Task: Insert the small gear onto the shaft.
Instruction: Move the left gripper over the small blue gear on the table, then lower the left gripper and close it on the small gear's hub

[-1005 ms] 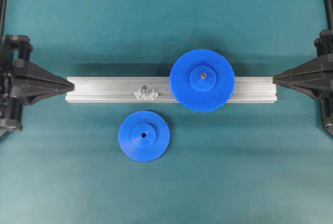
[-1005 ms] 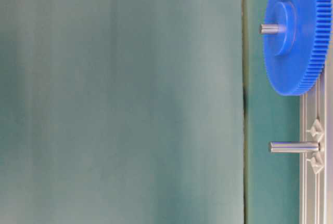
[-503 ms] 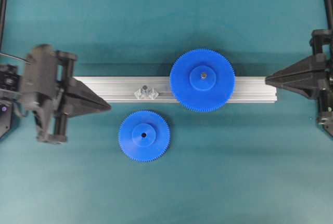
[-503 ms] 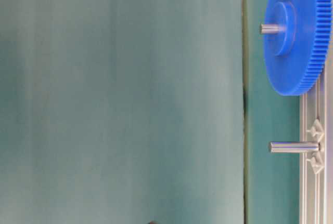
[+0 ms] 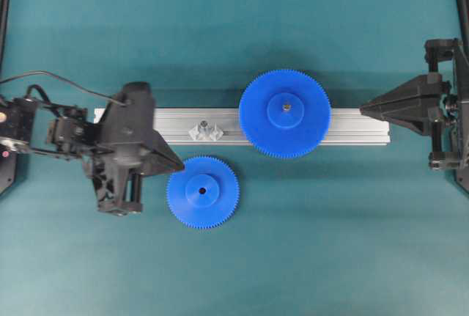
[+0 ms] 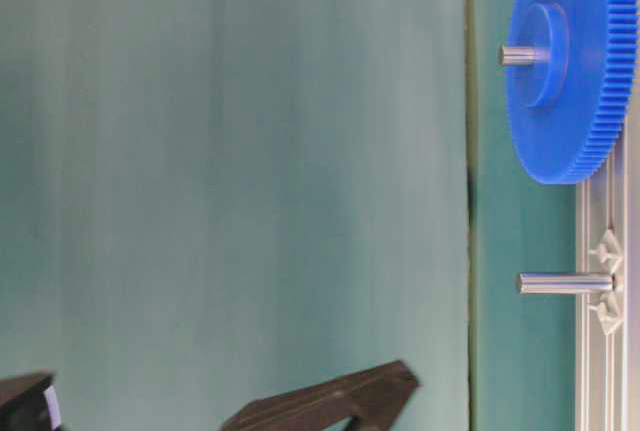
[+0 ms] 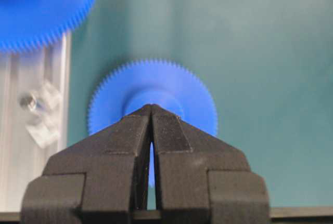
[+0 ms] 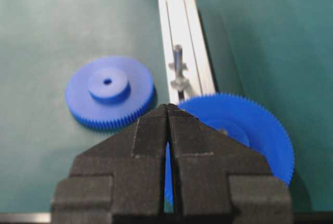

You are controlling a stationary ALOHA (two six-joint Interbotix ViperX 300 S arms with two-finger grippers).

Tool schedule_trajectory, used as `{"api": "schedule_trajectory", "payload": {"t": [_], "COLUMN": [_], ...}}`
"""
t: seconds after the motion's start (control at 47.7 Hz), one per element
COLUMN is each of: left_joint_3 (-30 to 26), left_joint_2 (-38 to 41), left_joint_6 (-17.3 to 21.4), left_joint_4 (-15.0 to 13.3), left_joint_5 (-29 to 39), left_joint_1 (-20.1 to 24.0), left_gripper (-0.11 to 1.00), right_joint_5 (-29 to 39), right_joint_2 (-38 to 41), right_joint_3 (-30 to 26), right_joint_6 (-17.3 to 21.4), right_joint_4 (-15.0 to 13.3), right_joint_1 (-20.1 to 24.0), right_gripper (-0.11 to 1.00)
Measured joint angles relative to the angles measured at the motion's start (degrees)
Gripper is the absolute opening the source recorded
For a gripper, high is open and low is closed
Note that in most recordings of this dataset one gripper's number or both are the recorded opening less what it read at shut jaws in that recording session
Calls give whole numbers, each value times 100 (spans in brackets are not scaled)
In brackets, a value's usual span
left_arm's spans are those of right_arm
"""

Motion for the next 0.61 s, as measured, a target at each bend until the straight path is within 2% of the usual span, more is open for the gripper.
{"api": "schedule_trajectory", "payload": {"t": [0.147,0.377,0.607], "left_joint_3": [-255,-554,-940], "left_joint_2": [334,826,1301], "left_joint_6": [-299,-299,-202], "left_joint_4": [0,0,18], "left_joint_5": [316,598,1266], "left_joint_1": [-9,-26,-97], "left_gripper": [-1,-1,-1], "right_joint_5": [158,246,369], "right_joint_2": [0,0,35], "right_joint_3": [0,0,0], "right_joint_6": [0,0,0], "right_joint_4": [0,0,0], "right_joint_1": [-18,-53,-62], "right_gripper": [3,3,3]}}
